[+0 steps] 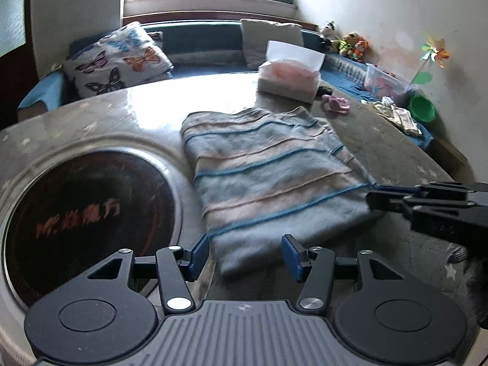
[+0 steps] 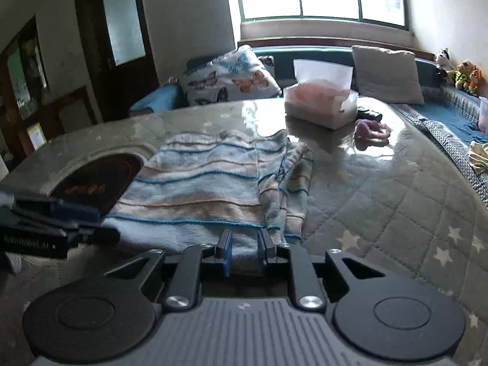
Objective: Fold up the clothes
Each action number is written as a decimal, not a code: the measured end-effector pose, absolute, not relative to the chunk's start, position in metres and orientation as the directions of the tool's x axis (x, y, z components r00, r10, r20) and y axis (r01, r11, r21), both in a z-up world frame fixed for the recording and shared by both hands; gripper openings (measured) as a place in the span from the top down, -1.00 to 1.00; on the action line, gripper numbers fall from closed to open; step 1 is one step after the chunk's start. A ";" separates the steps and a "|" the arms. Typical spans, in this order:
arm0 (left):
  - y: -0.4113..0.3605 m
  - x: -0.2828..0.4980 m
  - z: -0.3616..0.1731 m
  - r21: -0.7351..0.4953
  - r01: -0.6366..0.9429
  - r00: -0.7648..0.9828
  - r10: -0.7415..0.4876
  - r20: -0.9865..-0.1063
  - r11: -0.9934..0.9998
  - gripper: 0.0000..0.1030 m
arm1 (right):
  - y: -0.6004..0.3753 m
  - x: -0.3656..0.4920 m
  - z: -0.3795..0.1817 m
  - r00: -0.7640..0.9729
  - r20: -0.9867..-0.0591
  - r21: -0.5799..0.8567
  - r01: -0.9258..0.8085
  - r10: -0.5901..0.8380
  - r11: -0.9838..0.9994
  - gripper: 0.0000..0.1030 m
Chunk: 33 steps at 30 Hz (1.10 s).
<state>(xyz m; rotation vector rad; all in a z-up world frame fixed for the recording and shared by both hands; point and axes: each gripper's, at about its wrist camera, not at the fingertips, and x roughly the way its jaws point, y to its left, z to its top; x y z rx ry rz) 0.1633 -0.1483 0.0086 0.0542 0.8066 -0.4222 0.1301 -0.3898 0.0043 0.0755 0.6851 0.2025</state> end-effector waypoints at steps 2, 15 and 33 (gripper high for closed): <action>-0.144 0.159 0.008 -0.118 0.369 0.617 -0.338 -0.711 0.922 -0.09 | -0.392 0.129 0.000 0.753 -0.625 0.143 -0.149 0.206 0.978 0.64; -0.138 0.122 0.011 -0.107 0.351 0.636 -0.321 -0.702 0.930 -0.64 | -0.377 0.097 0.009 0.766 -0.611 0.114 -0.162 0.198 0.980 -0.10; -0.124 0.079 0.009 -0.063 0.344 0.667 -0.291 -0.686 0.937 -1.00 | -0.361 0.049 0.001 0.777 -0.613 0.112 -0.096 0.144 0.989 -0.93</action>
